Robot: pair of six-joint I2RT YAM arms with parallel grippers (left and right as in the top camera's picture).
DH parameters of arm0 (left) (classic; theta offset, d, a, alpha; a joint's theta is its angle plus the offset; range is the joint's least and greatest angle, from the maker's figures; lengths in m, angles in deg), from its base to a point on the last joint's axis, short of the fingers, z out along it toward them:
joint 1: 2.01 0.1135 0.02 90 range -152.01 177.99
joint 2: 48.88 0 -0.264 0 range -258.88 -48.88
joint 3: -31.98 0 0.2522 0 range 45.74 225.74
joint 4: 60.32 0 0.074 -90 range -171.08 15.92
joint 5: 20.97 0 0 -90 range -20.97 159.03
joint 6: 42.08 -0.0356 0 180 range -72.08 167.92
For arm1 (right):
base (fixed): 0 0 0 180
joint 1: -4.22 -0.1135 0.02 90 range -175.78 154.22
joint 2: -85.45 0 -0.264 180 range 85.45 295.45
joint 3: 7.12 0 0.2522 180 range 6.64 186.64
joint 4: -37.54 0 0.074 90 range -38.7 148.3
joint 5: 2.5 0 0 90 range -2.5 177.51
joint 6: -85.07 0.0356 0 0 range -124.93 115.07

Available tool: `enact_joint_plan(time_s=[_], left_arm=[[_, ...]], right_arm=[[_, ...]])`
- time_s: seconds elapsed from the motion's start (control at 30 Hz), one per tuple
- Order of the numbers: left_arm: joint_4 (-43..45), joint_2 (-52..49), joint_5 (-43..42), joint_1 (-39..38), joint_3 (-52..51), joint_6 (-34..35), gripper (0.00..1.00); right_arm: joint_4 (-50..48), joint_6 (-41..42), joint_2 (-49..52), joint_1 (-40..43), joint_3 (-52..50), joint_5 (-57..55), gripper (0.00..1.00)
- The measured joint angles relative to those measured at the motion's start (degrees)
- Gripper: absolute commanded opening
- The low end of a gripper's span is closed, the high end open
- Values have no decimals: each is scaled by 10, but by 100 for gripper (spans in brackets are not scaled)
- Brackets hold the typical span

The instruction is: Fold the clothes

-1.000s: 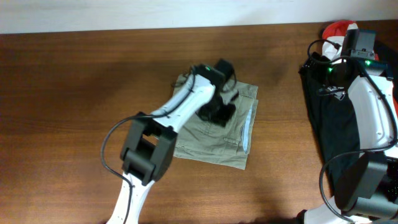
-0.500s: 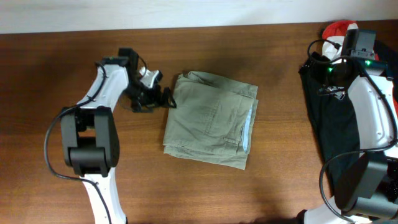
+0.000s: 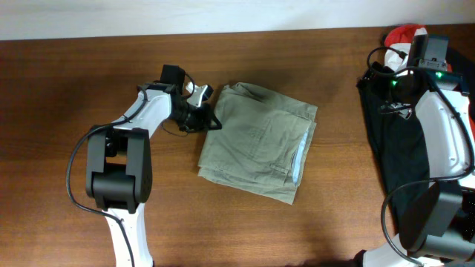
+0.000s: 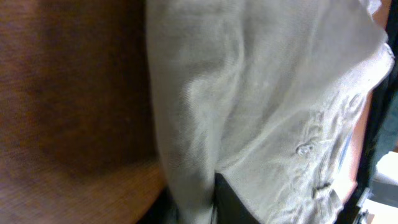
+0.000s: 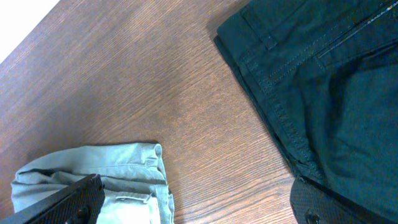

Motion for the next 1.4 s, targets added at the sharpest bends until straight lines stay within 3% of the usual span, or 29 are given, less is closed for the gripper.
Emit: enact_joint_plan(time_s=[0.23,0.33,0.5,0.7,0.9,1.1,1.4], left_arm=[[60,0,102,47,-1,122,1],[102,0,121,138,-1,159,1],[169,0,183,370,-2,217,2],[134,0,213,557,-2,305,1],[113,0,198,539,-1,357,1],[177,0,238,371,-10,445,6],[274,0,316,334,-17,434,6]], right_arm=[[0,0,0,0,0,0,99],[0,0,0,0,0,0,99],[0,0,0,0,0,0,99],[0,0,0,0,0,0,99],[0,0,0,0,0,0,99],[0,0,0,0,0,0,99],[0,0,0,0,0,0,99]])
